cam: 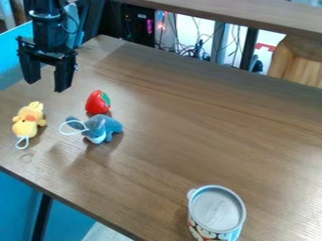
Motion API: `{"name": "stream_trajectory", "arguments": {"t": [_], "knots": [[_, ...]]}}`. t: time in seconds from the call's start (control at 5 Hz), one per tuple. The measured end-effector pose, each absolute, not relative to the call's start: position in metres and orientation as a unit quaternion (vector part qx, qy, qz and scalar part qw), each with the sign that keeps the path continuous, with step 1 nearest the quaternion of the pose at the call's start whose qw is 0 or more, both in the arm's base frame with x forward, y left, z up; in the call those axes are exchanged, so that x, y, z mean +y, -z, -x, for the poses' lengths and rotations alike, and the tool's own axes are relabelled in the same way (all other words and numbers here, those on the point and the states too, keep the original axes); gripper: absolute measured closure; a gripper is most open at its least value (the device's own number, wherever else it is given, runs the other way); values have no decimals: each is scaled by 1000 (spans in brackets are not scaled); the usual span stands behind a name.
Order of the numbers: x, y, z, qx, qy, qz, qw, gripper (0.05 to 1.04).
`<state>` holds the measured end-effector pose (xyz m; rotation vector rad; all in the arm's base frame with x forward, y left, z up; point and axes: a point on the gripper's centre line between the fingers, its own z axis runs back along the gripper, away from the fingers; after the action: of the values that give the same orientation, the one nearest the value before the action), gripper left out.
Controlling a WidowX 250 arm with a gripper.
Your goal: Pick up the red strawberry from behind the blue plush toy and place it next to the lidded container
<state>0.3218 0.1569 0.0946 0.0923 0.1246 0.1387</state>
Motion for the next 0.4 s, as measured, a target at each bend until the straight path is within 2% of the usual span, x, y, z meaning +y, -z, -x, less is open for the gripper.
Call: {"name": "stream_trajectory", "arguments": {"t": [0.2, 0.4], "knots": [[155, -79, -318, 85, -62, -37, 994, 83], [152, -74, -320, 80, 49, -22, 995, 83]]}}
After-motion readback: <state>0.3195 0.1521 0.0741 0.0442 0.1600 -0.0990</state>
